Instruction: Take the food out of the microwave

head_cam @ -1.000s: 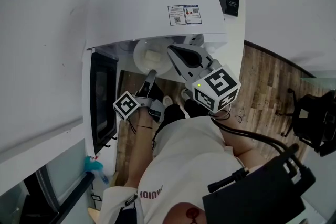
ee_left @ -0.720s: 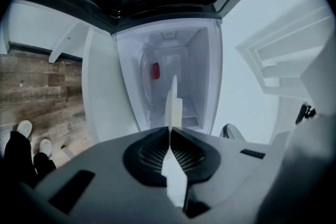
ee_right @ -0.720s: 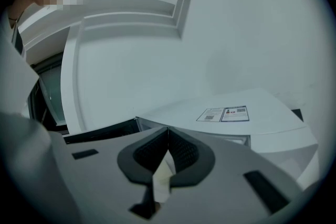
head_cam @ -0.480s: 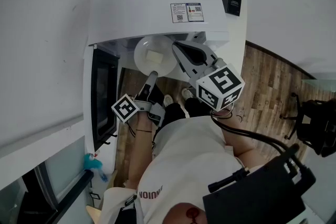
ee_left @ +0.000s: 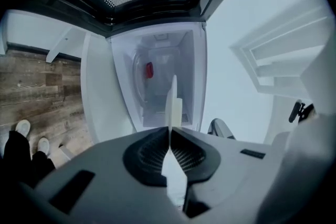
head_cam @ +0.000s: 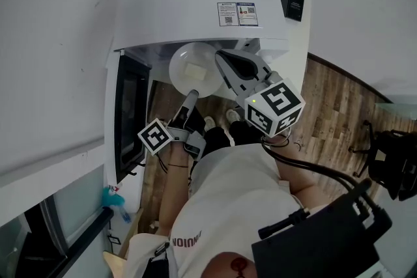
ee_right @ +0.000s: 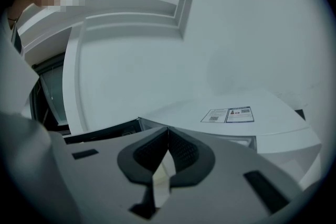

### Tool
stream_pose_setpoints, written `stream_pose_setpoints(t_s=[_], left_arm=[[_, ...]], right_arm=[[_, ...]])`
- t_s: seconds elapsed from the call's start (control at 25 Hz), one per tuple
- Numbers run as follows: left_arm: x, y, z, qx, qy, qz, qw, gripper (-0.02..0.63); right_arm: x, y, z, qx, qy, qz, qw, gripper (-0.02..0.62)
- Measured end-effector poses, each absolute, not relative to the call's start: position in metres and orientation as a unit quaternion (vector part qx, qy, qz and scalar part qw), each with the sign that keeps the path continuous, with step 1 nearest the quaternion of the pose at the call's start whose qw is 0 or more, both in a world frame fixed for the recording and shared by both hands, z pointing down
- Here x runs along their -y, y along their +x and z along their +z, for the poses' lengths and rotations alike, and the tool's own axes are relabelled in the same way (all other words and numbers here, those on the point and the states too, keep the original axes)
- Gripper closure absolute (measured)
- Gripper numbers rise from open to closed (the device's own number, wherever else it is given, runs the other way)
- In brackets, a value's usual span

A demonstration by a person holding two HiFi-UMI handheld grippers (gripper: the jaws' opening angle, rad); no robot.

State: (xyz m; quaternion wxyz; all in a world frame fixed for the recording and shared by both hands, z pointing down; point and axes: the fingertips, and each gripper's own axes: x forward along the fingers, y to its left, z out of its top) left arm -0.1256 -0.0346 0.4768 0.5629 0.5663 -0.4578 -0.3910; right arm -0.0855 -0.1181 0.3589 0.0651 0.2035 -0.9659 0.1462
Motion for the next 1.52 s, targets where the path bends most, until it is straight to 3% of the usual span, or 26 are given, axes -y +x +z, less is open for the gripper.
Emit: stream_pose_setpoints(t_s=[1.52], left_arm=[[0.011, -0.109, 0.431, 0.444, 0.588, -0.394, 0.550, 0.581]], right_arm=[[0.122, -0.081, 0.338, 0.971, 0.200, 0.124, 0.047, 0.574]])
